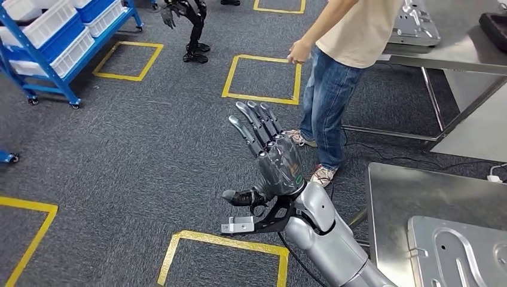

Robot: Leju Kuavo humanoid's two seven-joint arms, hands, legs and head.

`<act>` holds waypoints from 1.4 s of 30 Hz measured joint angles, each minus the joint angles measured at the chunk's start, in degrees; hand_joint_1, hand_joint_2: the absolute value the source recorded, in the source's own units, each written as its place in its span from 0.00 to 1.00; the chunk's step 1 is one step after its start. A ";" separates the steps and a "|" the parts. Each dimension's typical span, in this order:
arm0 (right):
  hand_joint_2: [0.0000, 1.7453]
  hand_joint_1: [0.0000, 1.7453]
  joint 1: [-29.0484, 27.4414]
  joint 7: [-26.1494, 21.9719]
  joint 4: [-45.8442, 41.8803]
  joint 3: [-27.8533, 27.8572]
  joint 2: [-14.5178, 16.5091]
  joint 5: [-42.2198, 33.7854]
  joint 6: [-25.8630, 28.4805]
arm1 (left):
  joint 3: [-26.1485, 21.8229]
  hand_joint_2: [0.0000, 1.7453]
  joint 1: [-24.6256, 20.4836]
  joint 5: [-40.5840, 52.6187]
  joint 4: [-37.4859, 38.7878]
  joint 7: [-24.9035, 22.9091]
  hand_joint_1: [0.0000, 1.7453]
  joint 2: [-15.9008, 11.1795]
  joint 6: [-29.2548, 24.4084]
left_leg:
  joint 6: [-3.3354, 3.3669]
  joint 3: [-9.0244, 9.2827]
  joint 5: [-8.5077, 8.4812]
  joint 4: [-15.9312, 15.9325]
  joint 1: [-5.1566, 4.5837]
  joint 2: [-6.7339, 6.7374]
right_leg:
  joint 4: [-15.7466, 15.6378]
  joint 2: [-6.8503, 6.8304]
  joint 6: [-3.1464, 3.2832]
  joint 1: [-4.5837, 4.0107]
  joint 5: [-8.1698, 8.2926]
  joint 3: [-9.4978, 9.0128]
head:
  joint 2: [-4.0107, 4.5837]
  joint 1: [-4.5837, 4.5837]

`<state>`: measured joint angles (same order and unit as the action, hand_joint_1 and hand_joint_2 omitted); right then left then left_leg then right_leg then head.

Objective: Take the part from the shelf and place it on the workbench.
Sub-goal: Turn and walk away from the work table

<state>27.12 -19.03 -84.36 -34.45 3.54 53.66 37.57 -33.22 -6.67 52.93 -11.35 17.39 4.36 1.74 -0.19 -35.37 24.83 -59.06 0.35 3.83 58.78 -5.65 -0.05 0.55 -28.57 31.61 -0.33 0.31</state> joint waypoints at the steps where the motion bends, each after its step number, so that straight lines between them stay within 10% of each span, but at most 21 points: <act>1: 0.00 0.00 0.13 -0.01 -0.03 0.00 0.16 -0.09 0.04 | 0.01 0.00 -0.23 0.32 -0.02 0.12 0.00 -0.11 0.39 | 0.51 -0.05 0.01 0.09 -0.16 -0.58 | -0.08 -0.54 -0.27 -0.17 -0.10 -0.15 | 0.00 -0.01; 4: 0.00 0.00 0.46 -0.04 -0.14 0.00 0.75 -0.23 0.10 | 0.06 0.00 -0.59 0.76 -0.08 0.43 0.00 -0.20 0.84 | 1.65 0.16 -0.23 0.58 0.22 -2.38 | 1.28 1.07 -1.07 0.07 -1.56 0.06 | 0.00 -0.02; 8: 0.00 0.00 0.35 -0.03 -0.20 0.00 0.86 -0.26 0.20 | 0.14 0.00 -1.14 0.87 -0.16 0.55 0.00 -0.22 0.88 | 2.45 0.31 -0.30 0.72 0.20 -4.96 | 14.60 5.40 -1.23 0.22 -7.39 6.94 | 0.00 -0.03; 10: 0.00 0.00 0.25 -0.03 -0.17 0.00 0.86 -0.26 0.20 | 0.15 0.00 -1.15 0.86 -0.17 0.55 0.00 -0.23 0.88 | 2.50 0.51 -0.24 0.69 0.00 -6.58 | 15.59 5.67 -0.95 0.16 -5.71 8.32 | 0.00 -0.03; 13: 0.00 0.00 0.32 -0.03 -0.19 0.00 0.86 -0.26 0.20 | 0.21 0.00 -1.24 0.86 -0.23 0.58 0.00 -0.18 0.88 | 2.36 0.79 -0.09 0.61 -0.18 -8.89 | 5.17 8.73 0.24 0.14 1.13 4.72 | 0.00 -0.01; 15: 0.00 0.00 0.38 -0.03 -0.22 0.00 0.85 -0.27 0.20 | 0.25 0.00 -1.35 0.86 -0.28 0.62 0.00 -0.13 0.88 | 1.89 0.36 -0.13 0.51 0.08 -10.17 | 0.95 10.88 0.75 0.10 2.52 3.16 | 0.00 -0.02; 18: 0.00 0.00 0.53 -0.03 -0.24 0.00 1.01 -0.26 0.20 | 0.26 0.00 -1.24 0.86 -0.32 0.61 0.00 -0.25 0.88 | 0.83 -0.06 -0.23 0.55 0.30 -11.28 | -0.23 9.56 0.95 0.20 2.46 2.35 | 0.00 -0.02; 22: 0.00 0.00 0.55 -0.03 -0.18 0.00 1.41 -0.18 0.25 | 0.30 0.00 -1.46 1.00 -0.34 0.57 0.00 -0.42 1.08 | -0.38 -4.38 4.57 -8.60 0.24 -5.45 | -1.69 6.03 1.56 0.48 2.60 0.92 | 0.00 0.52; 25: 0.00 0.00 0.16 -0.06 0.05 0.00 1.42 0.15 0.34 | 0.35 0.00 -1.34 1.55 -0.34 -0.09 0.00 -0.44 1.53 | -1.16 -7.39 5.67 -14.09 0.88 -4.22 | -1.57 3.48 1.49 0.42 2.20 0.75 | 0.00 0.52; 29: 0.00 0.00 -0.28 -0.07 0.08 0.00 1.41 0.34 0.54 | 0.37 0.00 -0.71 1.86 -0.34 -0.75 0.00 -0.53 1.78 | -1.05 -0.52 -0.34 -1.17 0.80 -1.35 | -0.87 1.08 0.48 0.28 1.21 0.39 | 0.00 0.48; 32: 0.00 0.00 -0.72 -0.05 0.08 0.00 1.40 0.54 0.65 | 0.37 0.00 -0.43 1.84 -0.34 -0.90 0.00 -0.53 2.04 | 0.25 0.18 -0.43 0.80 0.34 -1.58 | -0.75 -0.22 -0.40 -0.09 0.83 0.18 | 0.00 0.37; 35: 0.00 0.00 -1.11 -0.04 0.10 0.00 1.38 0.70 0.76 | 0.37 0.00 0.07 1.84 -0.34 -1.10 0.00 -0.45 2.35 | 1.38 0.35 -0.70 1.25 0.59 -3.08 | 1.54 1.55 -1.23 0.25 -1.15 0.90 | 0.00 0.36; 39: 0.00 0.00 -2.04 -0.03 0.55 0.01 1.17 0.78 0.84 | 0.37 0.00 0.13 1.95 -0.34 -1.40 0.00 -0.31 2.48 | 2.24 0.32 -0.80 1.32 0.50 -5.32 | 14.64 5.43 -1.31 0.24 -6.83 7.46 | 0.00 0.34; 42: 0.00 0.00 -2.43 -0.03 0.88 0.02 1.00 0.79 0.84 | 0.37 0.00 0.40 2.06 -0.34 -1.50 0.00 -0.27 2.48 | 2.18 0.33 -0.71 0.98 0.42 -7.66 | 10.95 6.31 -0.91 0.24 -2.55 6.47 | 0.00 0.35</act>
<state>24.69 -19.06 -83.48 -34.43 4.54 54.46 38.40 -32.85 -6.27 55.00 -11.69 15.90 4.08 4.22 1.99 -35.04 24.12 -58.08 0.77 -3.83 69.73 0.66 -0.97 0.79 -31.12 38.09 -0.33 0.66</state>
